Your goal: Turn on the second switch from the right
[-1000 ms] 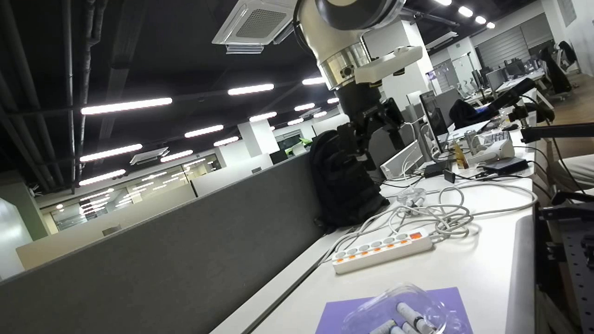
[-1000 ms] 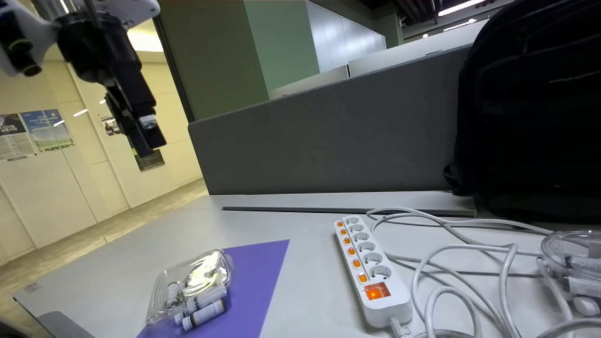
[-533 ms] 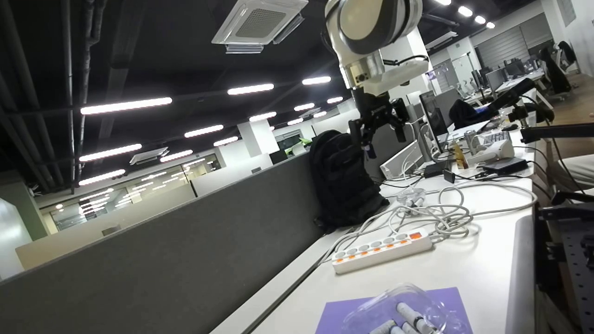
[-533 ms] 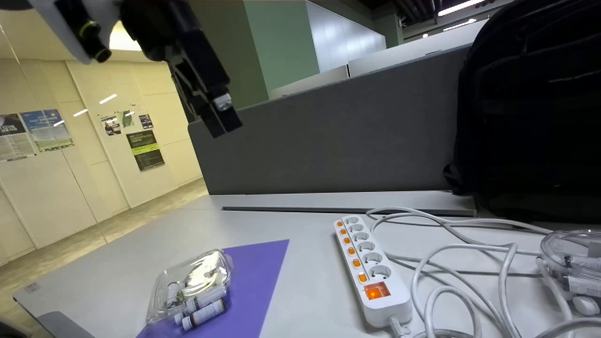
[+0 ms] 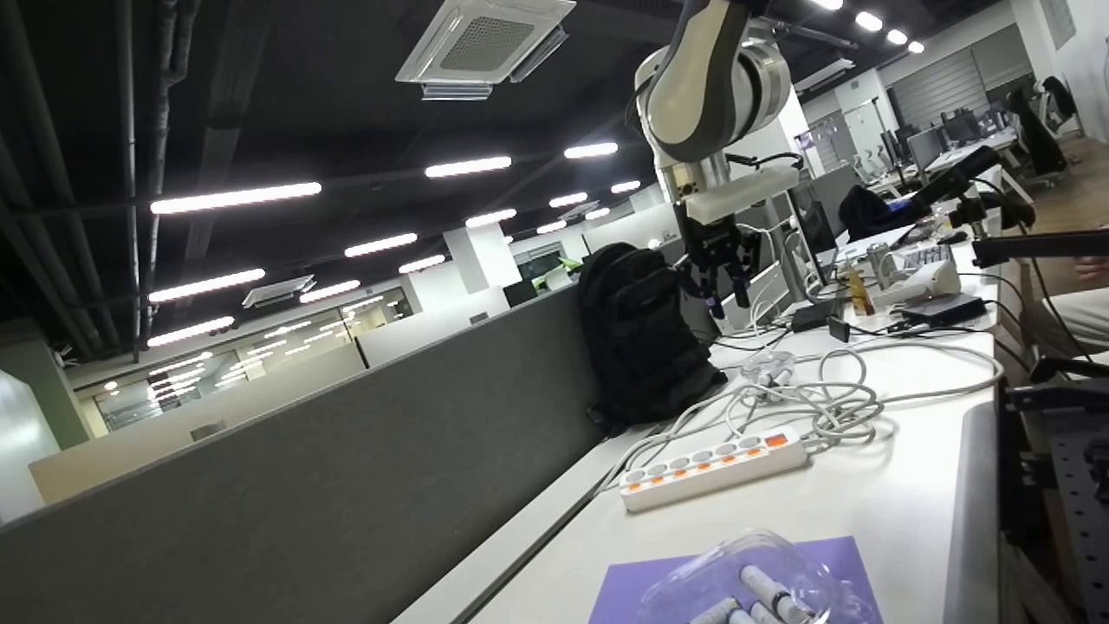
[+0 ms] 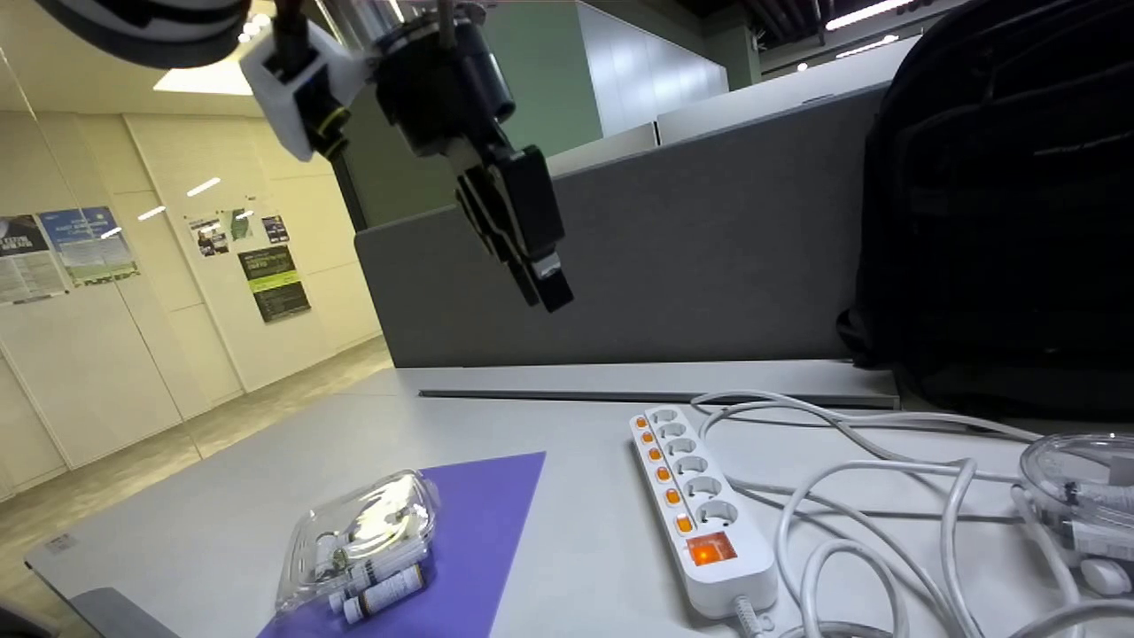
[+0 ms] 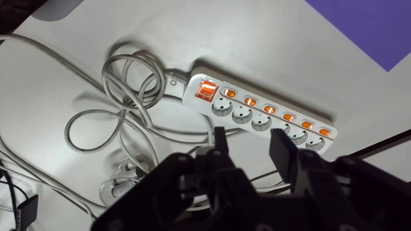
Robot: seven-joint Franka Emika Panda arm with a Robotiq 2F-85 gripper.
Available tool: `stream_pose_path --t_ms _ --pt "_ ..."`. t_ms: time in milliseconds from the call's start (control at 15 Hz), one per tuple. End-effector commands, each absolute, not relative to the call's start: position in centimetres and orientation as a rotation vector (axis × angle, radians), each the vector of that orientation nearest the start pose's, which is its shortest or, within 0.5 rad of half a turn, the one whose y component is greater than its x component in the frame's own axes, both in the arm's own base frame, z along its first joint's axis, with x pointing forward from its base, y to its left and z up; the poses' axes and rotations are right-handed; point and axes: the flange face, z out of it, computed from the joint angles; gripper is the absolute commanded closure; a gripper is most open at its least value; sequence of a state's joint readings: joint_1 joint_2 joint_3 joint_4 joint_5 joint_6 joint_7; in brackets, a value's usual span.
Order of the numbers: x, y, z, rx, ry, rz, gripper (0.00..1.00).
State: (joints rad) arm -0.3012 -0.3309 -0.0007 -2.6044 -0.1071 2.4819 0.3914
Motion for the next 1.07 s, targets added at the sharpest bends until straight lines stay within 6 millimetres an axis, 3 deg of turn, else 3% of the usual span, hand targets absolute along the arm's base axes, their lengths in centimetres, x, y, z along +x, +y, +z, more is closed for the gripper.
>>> stream_pose_path --t_ms 0,133,400,467,800,1000 --pt "44.5 -14.7 37.4 -3.012 0.997 -0.302 0.88" --pt "46.2 -15.2 36.7 -3.006 0.994 -0.293 0.98" --pt "48.9 -15.5 35.9 -2.983 0.980 -0.264 1.00" --pt "47.3 -15.1 35.6 -2.997 0.985 -0.268 1.00" --pt "47.6 -15.1 35.1 -2.999 0.980 -0.253 1.00" --pt "47.7 -14.7 34.5 -2.976 1.024 -0.330 1.00"
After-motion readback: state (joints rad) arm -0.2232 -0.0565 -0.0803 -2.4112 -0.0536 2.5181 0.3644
